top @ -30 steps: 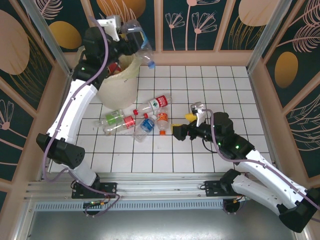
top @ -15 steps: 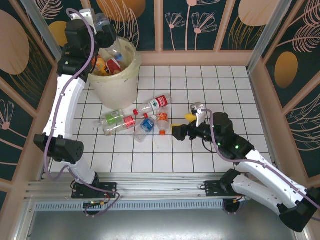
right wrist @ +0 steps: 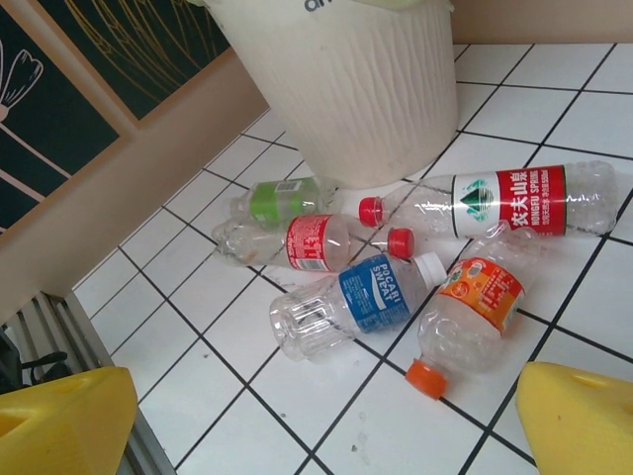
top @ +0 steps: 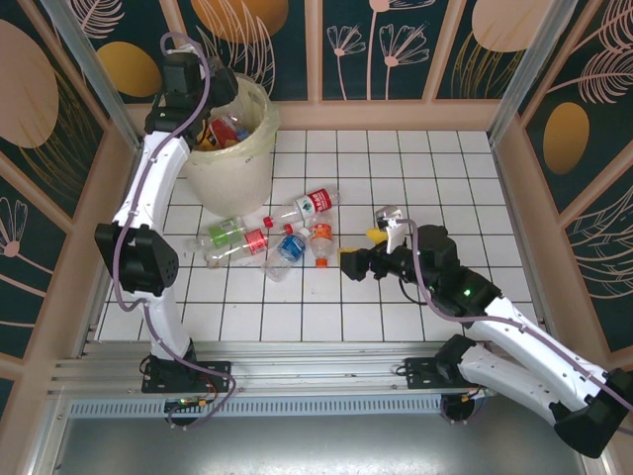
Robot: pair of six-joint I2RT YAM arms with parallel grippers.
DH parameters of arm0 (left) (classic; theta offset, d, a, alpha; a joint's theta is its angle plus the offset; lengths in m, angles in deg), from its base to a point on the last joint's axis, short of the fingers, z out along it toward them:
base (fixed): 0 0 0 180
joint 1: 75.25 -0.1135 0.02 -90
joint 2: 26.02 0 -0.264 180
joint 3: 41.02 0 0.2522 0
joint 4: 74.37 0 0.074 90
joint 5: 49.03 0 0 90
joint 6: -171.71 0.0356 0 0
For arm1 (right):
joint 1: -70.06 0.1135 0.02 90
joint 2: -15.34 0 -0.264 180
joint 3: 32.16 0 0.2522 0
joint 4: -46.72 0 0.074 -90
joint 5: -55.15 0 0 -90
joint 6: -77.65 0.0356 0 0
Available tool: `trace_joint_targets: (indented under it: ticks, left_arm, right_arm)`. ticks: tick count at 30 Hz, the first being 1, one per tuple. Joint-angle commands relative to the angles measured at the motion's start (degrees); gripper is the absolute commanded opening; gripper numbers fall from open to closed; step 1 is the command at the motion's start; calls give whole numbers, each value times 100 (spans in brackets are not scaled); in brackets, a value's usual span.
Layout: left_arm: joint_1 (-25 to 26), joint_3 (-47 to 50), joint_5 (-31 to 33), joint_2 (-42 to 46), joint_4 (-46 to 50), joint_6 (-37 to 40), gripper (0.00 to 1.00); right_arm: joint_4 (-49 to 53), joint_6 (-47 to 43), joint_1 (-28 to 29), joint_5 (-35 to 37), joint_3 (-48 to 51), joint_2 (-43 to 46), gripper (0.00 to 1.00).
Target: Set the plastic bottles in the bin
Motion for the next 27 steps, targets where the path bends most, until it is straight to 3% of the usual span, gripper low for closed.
trace_joint_targets:
  ticks: [1, 14, 23, 27]
  left_arm:
    - [-23, 99, 45, -138, -523, -260, 71]
    - [-108, 523, 186, -345, -849, -845, 73]
    - [-348, 490, 275, -143, -625, -928, 89]
    - [-513, 559, 284, 96, -551, -933, 92]
  right_arm:
    - [74, 59, 54, 150, 24, 68, 99]
    - [94, 77, 90, 233, 31, 42, 99]
    - [72, 98, 107, 212, 37, -55, 99]
    - [101, 139, 108, 288, 38, -150, 99]
